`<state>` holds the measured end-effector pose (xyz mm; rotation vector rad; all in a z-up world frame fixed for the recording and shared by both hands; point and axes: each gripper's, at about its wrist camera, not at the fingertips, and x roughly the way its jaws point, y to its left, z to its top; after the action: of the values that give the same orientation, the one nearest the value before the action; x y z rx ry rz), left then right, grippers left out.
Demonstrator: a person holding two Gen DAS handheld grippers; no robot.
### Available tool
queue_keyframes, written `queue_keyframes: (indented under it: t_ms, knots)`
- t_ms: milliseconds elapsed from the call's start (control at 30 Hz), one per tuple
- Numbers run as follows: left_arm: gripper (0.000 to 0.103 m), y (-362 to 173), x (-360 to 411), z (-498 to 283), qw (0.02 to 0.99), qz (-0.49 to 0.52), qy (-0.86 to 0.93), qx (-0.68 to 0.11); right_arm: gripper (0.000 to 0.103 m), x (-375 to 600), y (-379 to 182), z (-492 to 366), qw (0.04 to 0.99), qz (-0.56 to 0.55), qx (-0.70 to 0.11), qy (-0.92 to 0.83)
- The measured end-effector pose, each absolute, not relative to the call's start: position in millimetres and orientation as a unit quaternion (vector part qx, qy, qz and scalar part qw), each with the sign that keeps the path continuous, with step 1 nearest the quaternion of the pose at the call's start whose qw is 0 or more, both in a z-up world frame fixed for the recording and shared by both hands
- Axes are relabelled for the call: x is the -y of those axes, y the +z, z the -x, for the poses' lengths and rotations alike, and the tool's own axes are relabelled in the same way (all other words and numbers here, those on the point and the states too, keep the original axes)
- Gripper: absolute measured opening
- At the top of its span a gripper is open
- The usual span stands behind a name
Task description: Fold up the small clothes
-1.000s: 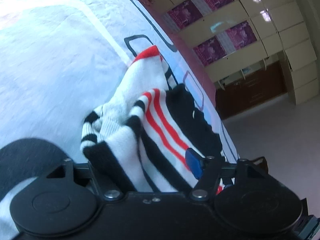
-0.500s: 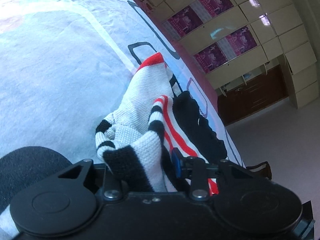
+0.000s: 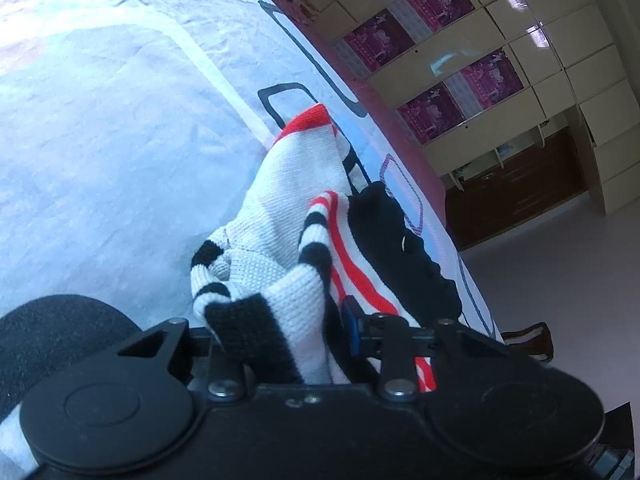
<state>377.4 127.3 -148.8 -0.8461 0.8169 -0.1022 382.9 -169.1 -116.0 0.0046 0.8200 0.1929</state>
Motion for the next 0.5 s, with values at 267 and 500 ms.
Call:
queue_keyframes:
  t_ms: [267,500]
  knots:
    - [0.021,-129.4,-116.1,-368.5,0.856,0.37,-0.04,-0.36,0.049,186.9,-102.1,-379.9,0.913,-0.031,-0.389,0.118]
    - [0.019,-89.2,-81.0,-359.4,0.899,0.3,-0.043,-0.316,0.049,230.8,-89.1,-369.6,0.915,-0.071,-0.372,0.138]
